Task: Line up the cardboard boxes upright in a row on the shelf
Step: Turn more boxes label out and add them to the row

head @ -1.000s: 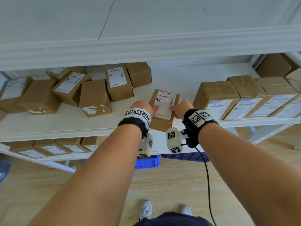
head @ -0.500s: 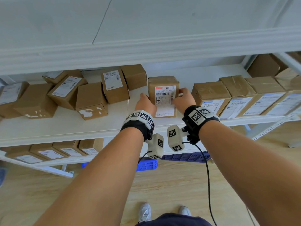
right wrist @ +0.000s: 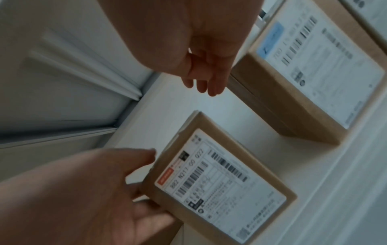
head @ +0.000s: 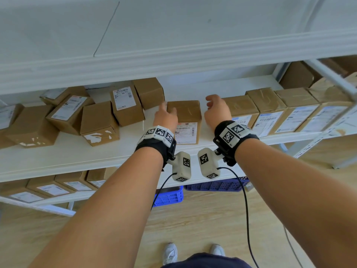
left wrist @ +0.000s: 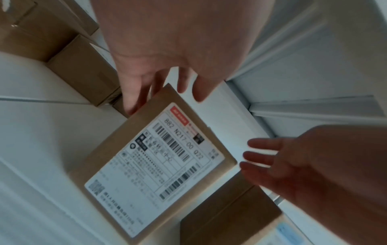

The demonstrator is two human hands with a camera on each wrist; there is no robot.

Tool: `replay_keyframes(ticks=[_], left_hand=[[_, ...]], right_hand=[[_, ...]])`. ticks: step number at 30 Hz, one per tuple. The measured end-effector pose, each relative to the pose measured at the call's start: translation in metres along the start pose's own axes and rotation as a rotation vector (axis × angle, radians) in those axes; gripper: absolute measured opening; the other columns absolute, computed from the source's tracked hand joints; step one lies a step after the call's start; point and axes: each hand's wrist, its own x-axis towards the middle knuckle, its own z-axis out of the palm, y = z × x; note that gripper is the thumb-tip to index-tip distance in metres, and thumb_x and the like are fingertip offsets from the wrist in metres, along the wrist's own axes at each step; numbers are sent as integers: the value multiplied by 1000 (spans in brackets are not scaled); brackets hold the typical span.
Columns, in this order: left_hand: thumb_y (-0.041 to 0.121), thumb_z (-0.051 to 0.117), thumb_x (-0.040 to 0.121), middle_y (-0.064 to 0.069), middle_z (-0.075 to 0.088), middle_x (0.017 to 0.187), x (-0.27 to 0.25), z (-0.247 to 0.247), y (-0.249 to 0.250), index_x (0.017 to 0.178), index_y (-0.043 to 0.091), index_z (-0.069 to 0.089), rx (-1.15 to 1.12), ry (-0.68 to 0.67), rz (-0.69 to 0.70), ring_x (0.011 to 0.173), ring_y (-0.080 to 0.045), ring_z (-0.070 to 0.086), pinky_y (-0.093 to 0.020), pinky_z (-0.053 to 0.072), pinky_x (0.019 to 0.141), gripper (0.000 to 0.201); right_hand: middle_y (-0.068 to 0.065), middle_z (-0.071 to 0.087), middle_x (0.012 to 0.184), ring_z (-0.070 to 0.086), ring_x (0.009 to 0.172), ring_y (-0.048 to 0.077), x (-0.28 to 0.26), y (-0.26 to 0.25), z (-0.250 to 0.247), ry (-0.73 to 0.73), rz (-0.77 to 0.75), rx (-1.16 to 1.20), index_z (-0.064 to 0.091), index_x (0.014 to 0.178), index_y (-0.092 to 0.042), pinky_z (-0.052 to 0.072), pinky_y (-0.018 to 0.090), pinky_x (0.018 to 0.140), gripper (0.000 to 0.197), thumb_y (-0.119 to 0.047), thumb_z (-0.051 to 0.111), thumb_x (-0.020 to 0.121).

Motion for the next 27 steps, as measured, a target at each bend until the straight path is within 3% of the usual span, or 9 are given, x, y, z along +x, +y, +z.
replay_keyframes(ticks=[3, 6, 11, 18, 27], left_hand=[[34, 37, 102, -8, 36, 152, -6, 13, -1, 154, 29, 13, 80, -98, 19, 99, -25, 63, -26, 43, 74, 58], [38, 35, 102, -10, 36, 152, -10, 27, 3, 154, 30, 7, 101, -106, 10, 119, -31, 56, -29, 41, 80, 60], [40, 37, 101, -10, 38, 151, -16, 48, 16, 154, 31, 6, 89, -119, 5, 115, -31, 58, -30, 41, 78, 62], [41, 37, 101, -13, 41, 147, -22, 69, 24, 154, 29, 7, 69, -48, -12, 123, -32, 52, -36, 43, 90, 62], [39, 36, 102, -12, 41, 147, -20, 62, 22, 154, 27, 13, 80, -21, -11, 114, -30, 58, -30, 42, 77, 58]], right_hand=[[8, 49, 132, 53, 115, 23, 3, 3, -17, 72, -87, -104, 52, 129, -12, 44, 24, 86, 52, 9, 38, 84], [10, 50, 130, 47, 120, 28, 8, 16, -35, 82, -123, -237, 55, 125, -10, 45, 35, 96, 45, 4, 38, 86], [11, 48, 135, 39, 129, 30, 5, 42, -59, 15, -87, -435, 53, 131, -14, 36, 41, 108, 49, 0, 41, 85], [9, 44, 142, 34, 135, 28, 6, 59, -65, -35, -175, -429, 49, 136, -18, 29, 43, 114, 45, -6, 41, 94], [10, 42, 143, 33, 136, 27, 2, 47, -65, -78, -167, -437, 46, 137, -14, 32, 42, 112, 52, 0, 41, 88]])
